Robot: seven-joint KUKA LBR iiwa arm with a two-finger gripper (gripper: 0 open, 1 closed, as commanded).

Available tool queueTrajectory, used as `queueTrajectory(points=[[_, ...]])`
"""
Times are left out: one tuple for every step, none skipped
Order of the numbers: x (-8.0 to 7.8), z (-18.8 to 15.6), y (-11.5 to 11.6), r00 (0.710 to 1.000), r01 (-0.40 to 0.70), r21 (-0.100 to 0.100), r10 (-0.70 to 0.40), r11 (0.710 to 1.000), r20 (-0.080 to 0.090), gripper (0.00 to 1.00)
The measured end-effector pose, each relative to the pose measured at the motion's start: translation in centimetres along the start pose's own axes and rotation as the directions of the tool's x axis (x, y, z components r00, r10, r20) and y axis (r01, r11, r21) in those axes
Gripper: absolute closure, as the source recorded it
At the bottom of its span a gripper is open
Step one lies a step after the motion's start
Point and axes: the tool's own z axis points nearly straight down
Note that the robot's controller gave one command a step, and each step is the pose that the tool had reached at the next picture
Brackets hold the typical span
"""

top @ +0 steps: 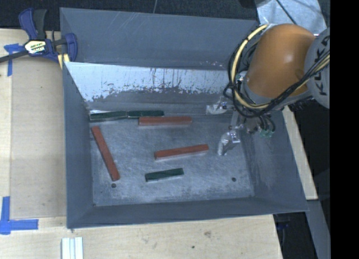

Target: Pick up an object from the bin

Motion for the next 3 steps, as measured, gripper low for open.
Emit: queueTrajectory(points=[[0.0, 6.0, 1.1, 1.000, 0.022, 0.000, -0.022, 1.000, -0.002, 0.00], [2.3, 10.3, 1.6, 0.999, -0.048, 0.000, 0.048, 0.999, 0.014, 1.00], [2.3, 10.3, 1.6, 0.999, -0.048, 0.000, 0.048, 0.999, 0.014, 1.00]])
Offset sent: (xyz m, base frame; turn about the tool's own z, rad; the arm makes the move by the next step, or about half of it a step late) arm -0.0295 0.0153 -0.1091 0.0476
